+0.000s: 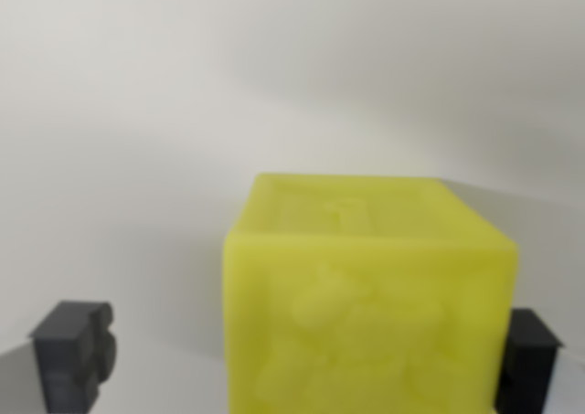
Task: Pick yellow cube
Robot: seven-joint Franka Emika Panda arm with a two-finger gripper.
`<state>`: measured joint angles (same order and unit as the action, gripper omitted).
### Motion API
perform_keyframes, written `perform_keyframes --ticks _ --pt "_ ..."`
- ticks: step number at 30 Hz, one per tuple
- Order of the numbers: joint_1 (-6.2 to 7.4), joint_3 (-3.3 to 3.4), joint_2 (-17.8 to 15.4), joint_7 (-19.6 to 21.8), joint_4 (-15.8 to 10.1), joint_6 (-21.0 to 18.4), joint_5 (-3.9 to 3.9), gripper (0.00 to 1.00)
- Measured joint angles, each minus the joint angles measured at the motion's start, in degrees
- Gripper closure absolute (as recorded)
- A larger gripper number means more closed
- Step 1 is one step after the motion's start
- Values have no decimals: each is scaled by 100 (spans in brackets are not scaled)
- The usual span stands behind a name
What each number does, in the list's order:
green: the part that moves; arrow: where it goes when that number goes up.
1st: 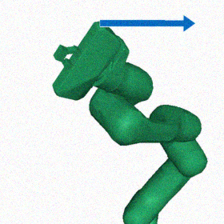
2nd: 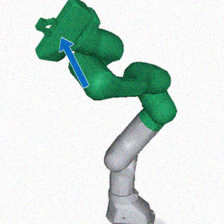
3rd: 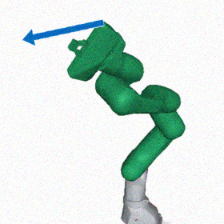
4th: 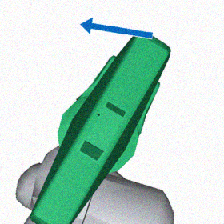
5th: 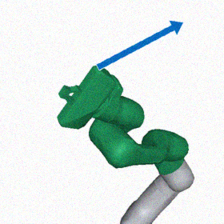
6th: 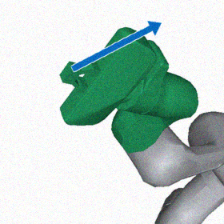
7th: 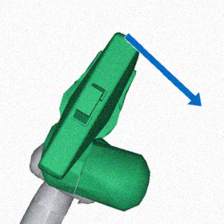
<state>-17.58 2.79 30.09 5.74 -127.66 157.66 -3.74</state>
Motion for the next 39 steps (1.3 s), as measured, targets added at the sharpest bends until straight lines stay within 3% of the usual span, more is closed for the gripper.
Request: perform_keyframes --ticks 9,20,21,27,39 --pt "-119 2 333 -187 183 139 -56 0" --pt "-124 4 347 -202 194 143 -60 0" --pt "-125 4 346 -203 195 144 -60 100" --pt "-123 9 271 -197 169 94 -57 100" --pt "-139 10 -167 -128 46 -216 37 100"
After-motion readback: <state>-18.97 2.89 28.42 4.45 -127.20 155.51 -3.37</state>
